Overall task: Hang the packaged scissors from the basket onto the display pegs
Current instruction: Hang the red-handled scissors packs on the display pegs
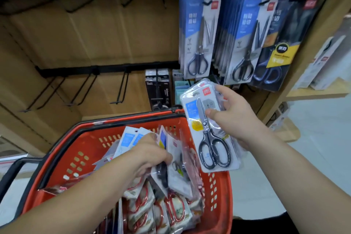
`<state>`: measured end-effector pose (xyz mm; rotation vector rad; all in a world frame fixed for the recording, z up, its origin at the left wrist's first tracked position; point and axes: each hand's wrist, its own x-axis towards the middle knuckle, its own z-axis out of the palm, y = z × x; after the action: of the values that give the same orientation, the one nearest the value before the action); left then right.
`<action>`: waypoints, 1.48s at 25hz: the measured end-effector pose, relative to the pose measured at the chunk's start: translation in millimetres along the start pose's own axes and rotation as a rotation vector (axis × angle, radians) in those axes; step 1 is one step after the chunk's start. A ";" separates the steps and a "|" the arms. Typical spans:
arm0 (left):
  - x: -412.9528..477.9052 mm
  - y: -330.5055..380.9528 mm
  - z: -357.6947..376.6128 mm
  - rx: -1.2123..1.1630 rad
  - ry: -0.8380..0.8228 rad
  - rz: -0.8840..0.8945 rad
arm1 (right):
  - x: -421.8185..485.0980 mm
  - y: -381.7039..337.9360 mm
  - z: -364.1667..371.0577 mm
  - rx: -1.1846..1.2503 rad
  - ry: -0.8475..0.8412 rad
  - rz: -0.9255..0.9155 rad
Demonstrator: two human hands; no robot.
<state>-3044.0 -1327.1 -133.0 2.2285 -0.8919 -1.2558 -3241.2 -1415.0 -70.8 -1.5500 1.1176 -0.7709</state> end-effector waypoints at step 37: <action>-59.9 -96.1 -75.9 -0.469 0.119 0.497 | -29.8 26.1 142.1 -0.057 -0.054 -0.101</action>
<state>-2970.3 -1213.1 -121.1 1.5722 -0.9168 -0.9618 -3132.2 -1336.4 -131.5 -1.6761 1.0355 -0.7660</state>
